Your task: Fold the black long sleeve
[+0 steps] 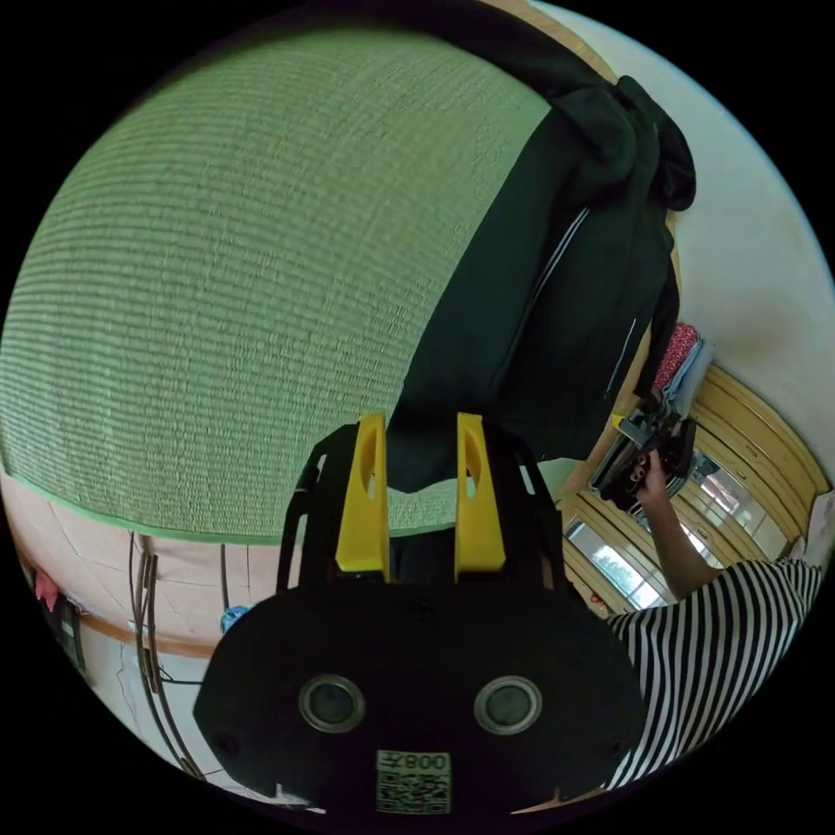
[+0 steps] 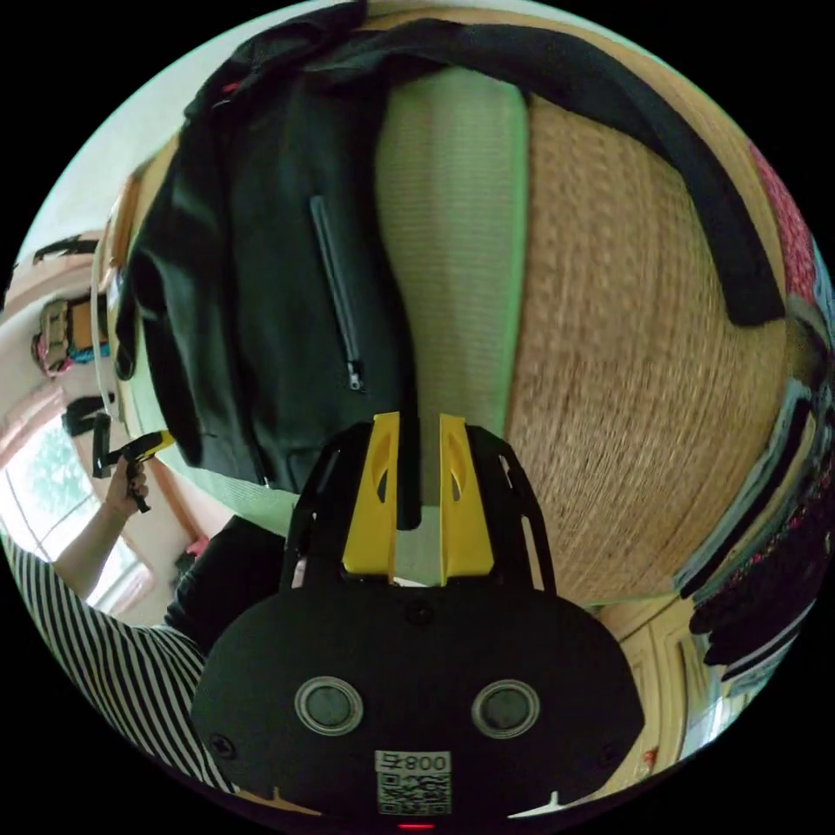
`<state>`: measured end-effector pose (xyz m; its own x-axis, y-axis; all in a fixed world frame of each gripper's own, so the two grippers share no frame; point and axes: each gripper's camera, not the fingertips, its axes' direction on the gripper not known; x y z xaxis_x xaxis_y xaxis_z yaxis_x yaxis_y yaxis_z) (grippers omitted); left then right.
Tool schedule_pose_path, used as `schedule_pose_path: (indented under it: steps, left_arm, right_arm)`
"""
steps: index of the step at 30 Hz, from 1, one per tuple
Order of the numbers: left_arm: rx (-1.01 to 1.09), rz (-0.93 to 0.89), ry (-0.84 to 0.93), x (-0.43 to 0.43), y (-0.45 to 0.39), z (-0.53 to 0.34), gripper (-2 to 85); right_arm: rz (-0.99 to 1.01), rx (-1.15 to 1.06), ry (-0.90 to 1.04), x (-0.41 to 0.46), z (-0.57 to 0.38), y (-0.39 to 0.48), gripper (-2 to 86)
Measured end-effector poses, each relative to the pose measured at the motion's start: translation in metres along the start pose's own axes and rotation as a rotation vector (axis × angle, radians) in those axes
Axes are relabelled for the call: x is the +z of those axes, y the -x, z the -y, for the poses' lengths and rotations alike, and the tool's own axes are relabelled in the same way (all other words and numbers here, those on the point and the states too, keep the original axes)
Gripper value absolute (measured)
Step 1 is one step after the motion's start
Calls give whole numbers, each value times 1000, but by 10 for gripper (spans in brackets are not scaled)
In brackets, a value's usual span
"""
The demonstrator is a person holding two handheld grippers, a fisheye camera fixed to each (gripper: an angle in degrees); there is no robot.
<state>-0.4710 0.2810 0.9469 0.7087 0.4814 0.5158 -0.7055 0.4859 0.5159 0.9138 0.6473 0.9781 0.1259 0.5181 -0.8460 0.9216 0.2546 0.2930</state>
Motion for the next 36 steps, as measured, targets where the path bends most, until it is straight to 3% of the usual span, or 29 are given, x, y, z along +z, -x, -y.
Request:
schedule_pose_path:
  steps: [3,11,24,29,36]
  left_arm:
    - [-13,30,55,10,-6,16,92]
    - [-8,7,81,12,-24,24,33]
    - [-60,161,229,34,-56,0,36]
    - [-64,228,102,16,-87,-5,46]
    - [42,194,-128,-14,-157,9,52]
  right_arm:
    - [130,67,27,19,-13,-16,86]
    - [144,2,24,9,-33,-14,24]
    - [274,43,278,35,-108,-33,9]
    - [267,93,218,10,-117,-47,11]
    - [342,62,-64,-72,-90,-50,42]
